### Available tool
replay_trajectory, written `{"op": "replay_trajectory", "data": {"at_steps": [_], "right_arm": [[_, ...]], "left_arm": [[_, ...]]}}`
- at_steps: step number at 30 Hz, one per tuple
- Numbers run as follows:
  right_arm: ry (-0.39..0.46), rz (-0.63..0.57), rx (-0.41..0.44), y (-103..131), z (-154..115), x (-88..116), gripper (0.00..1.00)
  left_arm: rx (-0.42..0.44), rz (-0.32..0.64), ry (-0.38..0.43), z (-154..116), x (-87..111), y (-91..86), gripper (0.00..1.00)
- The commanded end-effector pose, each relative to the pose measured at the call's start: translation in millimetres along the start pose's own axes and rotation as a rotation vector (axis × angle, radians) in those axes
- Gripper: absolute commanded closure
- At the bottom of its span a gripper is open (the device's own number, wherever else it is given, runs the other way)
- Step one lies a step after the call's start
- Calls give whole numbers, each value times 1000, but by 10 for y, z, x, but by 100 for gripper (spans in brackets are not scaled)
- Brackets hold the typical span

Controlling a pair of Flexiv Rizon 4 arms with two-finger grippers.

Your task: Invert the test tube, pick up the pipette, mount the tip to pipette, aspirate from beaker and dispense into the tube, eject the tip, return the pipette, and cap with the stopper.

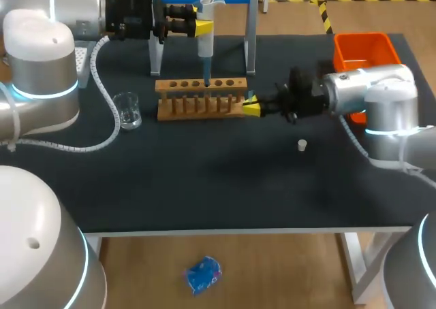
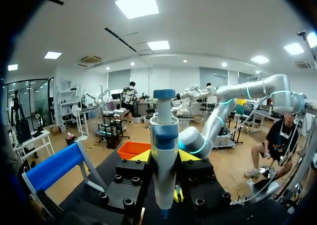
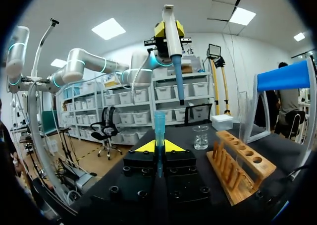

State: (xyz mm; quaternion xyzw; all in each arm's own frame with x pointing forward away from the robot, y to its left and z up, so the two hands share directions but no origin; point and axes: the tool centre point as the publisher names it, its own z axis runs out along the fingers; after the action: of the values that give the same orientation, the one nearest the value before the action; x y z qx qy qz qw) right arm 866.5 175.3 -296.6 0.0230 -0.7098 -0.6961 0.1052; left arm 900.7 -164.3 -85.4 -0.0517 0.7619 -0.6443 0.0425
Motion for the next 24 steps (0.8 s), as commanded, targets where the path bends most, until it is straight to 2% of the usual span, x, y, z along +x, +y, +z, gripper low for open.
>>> {"op": "replay_trajectory", "data": {"at_steps": [1,14,24], "right_arm": [[7,8,1,-51,158,-88,100],[-2,-9,40,-6,465,-112,100],[-2,-16,33,39,679,-109,100]], "left_arm": [[-3,-1,2,-10,-3,-12,100],[-3,-1,2,-10,-3,-12,100],[-3,-1,2,-10,-3,-12,100]]}}
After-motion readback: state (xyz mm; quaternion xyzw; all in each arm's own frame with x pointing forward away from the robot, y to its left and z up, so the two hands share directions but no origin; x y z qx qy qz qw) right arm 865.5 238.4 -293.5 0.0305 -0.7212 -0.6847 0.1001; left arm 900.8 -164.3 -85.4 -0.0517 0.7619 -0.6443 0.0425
